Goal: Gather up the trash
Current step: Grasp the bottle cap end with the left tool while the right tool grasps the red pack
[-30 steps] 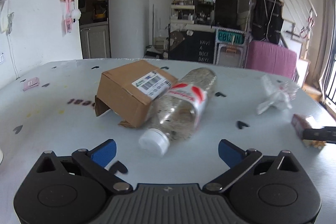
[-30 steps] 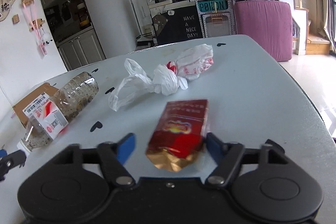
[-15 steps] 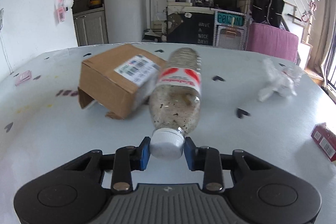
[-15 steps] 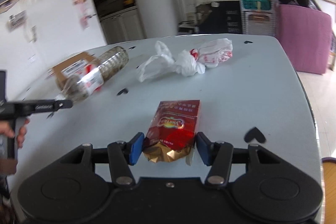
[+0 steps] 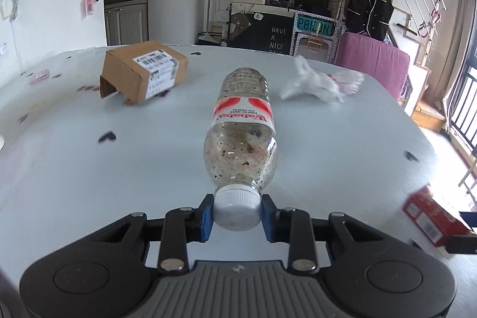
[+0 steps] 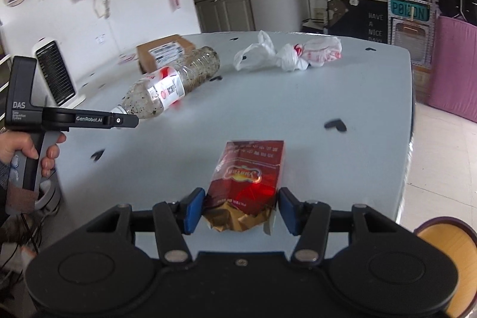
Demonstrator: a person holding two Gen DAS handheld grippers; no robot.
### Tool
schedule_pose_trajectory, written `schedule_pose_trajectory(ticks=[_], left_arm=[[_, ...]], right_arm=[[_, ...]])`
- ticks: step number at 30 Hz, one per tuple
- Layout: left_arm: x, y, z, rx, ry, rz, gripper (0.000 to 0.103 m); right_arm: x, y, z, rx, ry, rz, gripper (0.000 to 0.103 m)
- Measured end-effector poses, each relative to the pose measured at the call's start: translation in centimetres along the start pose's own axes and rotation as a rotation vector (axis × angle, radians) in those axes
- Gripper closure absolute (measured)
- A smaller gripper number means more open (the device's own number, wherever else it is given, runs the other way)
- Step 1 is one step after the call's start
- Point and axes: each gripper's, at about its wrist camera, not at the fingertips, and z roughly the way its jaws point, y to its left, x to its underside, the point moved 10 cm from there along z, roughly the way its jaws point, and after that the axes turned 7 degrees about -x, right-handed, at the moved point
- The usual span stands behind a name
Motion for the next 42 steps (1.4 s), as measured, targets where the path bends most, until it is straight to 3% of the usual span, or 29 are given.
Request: schedule_pose_trajectory(ticks=[4, 8, 15, 21, 23, 27, 33, 36, 37, 40, 42], left_arm=[[2.1, -1.4, -2.8, 0.005, 0.013, -0.017, 0.069], [3.5, -2.2, -4.1, -0.039, 0.015, -0.009, 0.069], [3.7, -2.5, -4.4, -0.066, -0.001, -0.072, 0.066], [2.9, -2.5, -4.0, -0.088, -0.032, -0.086, 0.041], [2.3, -2.7, -3.8, -0.092, -0.045, -0.077, 0.027], [1.0, -3.0, -3.2, -0.111, -0.060, -0.043, 0.017], [-0.6, -3.5, -1.5, -0.119, -0.038, 0.011, 0.016], [-1.2, -3.5, -0.7, -0.129, -0.020, 0.032, 0.018], [-1.3, -3.5, -0.5, -0.127, -0.015, 0.030, 0.020], [-1.4, -3.5, 0.3, -0.116, 0.006, 0.029, 0.041], [-1.4, -3.6, 0.3, -0.118, -0.002, 0.035, 0.042]], right_arm=[[1.2, -0.2, -1.9, -0.012, -0.005, -0.002, 0.048], [2.0, -0.7, -2.8, -0.010, -0.030, 0.025, 0.046], [1.9, -0.4, -2.2, 0.022, -0.045, 0.067, 0.039], [1.6, -0.4, -1.6, 0.066, -0.041, 0.092, 0.031], [1.4, -0.6, -1.4, 0.079, -0.043, 0.104, 0.031], [1.1, -0.9, -1.0, 0.099, -0.049, 0.121, 0.031], [0.9, -1.2, -0.5, 0.122, -0.054, 0.118, 0.033], [1.0, -1.3, -0.6, 0.143, -0.051, 0.096, 0.045], [1.0, -1.3, -0.6, 0.146, -0.051, 0.096, 0.046], [1.0, -1.4, -0.7, 0.145, -0.053, 0.097, 0.049], [1.0, -1.5, -0.8, 0.142, -0.056, 0.101, 0.050]])
